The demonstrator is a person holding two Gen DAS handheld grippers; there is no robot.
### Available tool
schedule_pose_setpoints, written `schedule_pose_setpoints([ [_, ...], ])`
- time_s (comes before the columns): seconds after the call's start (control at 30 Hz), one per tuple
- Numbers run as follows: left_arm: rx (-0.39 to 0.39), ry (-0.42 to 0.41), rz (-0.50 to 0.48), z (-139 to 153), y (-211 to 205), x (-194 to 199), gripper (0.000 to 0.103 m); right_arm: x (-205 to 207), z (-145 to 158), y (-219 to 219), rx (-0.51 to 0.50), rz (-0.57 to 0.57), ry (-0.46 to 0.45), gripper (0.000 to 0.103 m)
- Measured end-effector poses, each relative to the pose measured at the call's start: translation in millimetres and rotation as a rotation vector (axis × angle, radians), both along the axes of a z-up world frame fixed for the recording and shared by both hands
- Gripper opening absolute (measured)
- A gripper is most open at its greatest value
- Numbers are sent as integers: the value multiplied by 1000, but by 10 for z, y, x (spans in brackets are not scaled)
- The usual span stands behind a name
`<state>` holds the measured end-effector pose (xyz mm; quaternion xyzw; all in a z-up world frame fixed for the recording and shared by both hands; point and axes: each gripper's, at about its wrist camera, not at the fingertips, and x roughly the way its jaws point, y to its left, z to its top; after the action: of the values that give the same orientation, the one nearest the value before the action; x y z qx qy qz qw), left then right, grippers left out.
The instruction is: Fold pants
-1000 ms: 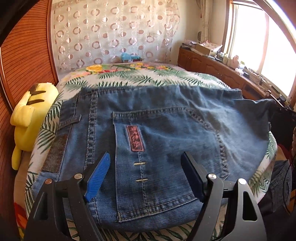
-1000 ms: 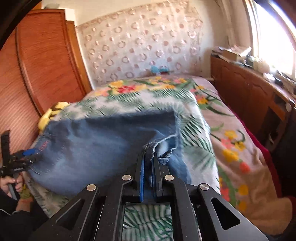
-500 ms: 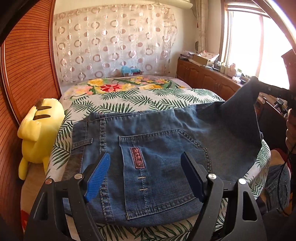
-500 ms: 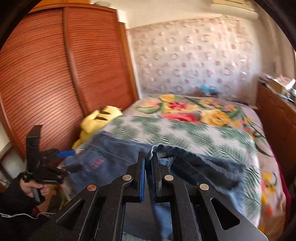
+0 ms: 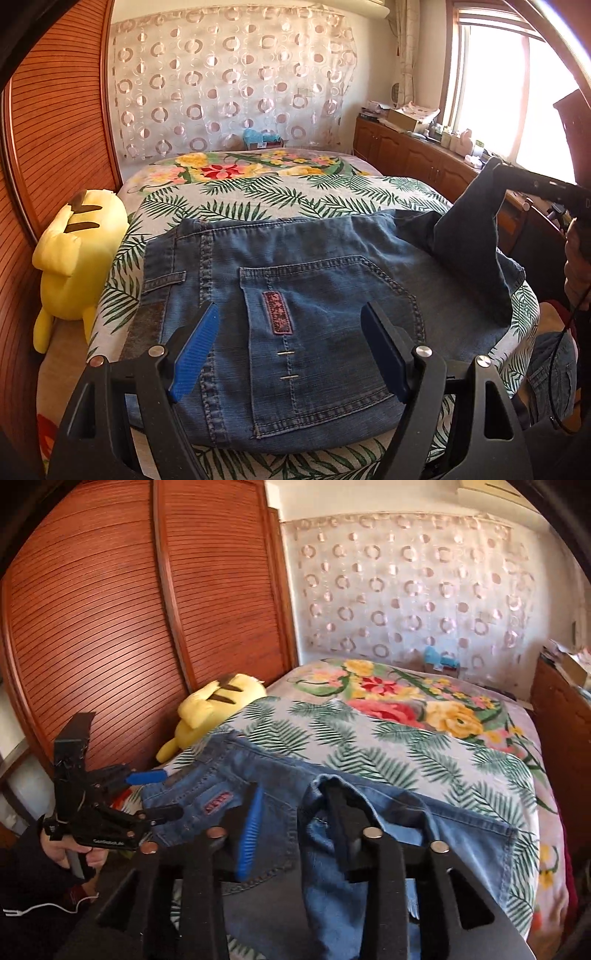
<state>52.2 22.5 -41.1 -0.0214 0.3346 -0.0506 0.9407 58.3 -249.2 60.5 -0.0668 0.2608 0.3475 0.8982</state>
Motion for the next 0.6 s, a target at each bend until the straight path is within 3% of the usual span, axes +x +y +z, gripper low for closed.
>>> schedule_pose_setpoints([
  [0.17,2,1,-18,-18,-92,31,79,-76,9,-116,24,-36,4,53],
  [0.37,5,10,-32,-52,-162,41,79,-200,86,-194,48,-38,-17,54],
  [0.6,7,-2,-62,-5,-287,64,79,-207,-118,-407,18,-171,-4,55],
])
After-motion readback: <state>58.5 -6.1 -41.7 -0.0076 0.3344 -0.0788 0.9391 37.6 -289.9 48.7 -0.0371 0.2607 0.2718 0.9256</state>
